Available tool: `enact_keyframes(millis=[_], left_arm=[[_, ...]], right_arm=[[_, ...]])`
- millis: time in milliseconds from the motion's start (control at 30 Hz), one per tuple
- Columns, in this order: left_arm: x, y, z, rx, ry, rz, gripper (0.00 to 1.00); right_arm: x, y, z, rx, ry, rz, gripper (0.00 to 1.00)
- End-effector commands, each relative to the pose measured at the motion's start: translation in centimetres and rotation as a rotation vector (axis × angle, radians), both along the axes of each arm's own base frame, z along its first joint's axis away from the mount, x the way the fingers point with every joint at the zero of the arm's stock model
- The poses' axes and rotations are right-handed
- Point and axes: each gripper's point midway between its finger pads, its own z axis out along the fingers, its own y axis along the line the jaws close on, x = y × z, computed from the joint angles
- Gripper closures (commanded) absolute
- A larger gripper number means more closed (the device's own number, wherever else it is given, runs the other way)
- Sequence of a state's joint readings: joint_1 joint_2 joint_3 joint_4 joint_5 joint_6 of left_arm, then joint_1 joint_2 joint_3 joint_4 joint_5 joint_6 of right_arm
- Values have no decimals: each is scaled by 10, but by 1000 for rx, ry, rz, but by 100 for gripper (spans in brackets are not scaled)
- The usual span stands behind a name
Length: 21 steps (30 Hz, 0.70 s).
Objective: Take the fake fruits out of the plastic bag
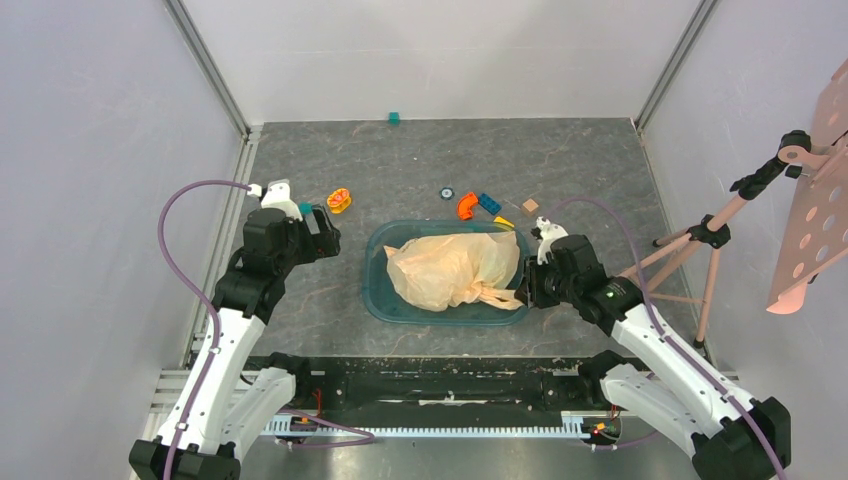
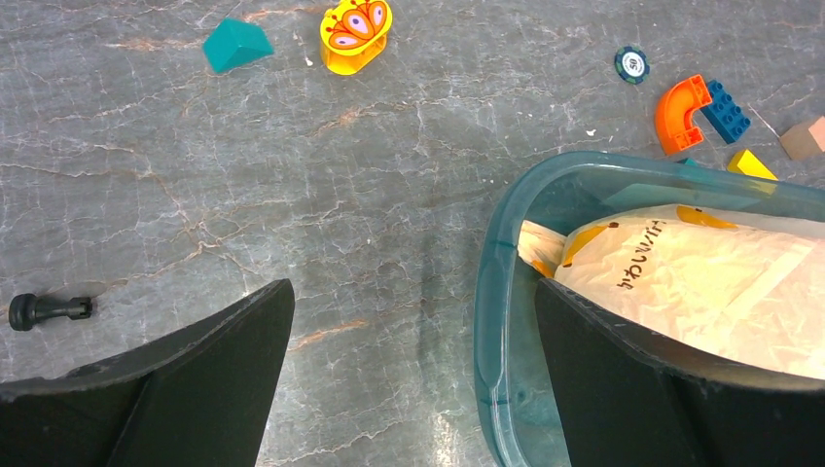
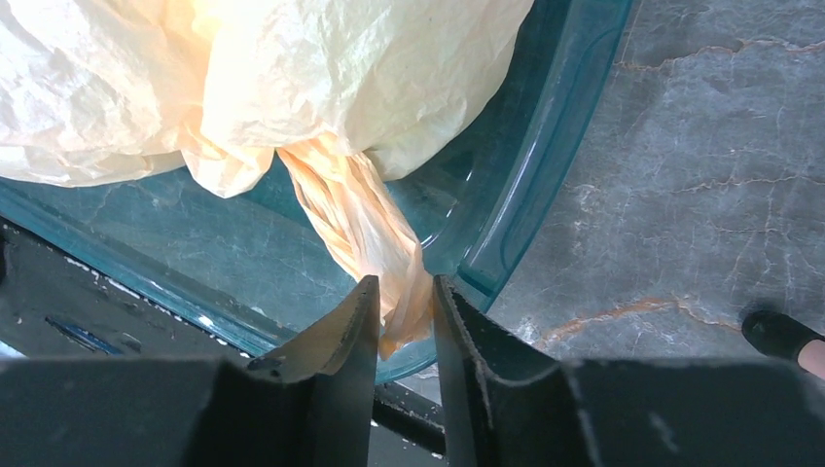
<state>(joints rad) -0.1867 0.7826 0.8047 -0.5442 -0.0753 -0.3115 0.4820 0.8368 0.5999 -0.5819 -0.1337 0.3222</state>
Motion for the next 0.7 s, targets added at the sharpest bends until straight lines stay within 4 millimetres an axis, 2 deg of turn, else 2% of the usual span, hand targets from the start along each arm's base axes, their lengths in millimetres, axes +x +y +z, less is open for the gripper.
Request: enact_keyframes(millis=[0,133,200,233,300,433,533,667], left_arm=[[0,-1,2,36,-14,-42,0],[0,-1,1,36,-12,-42,0],[0,-1,2,36,-14,-43,0],[0,-1,2,37,-10,-44,0],[0,1,3,44,-9,-38,0],[-2,8,8,60,-15,-2,0],[-4,12,12,65,-38,17,0],[-6,0,17,39,-56,-54,0]], right_arm=[[-5,-3,-8,-16,11,6,73],[-4,-3,-7,-16,6,5,81],[-2,-2,-3,-13,-3,2,91],[-1,-1,1,-5,-13,3,100],[5,6,16,37,-60,15,100],[23,21,65,113,-162,38,100],[30,30,92,148,-201,58,100],[41,39,122,185,-261,77,100]])
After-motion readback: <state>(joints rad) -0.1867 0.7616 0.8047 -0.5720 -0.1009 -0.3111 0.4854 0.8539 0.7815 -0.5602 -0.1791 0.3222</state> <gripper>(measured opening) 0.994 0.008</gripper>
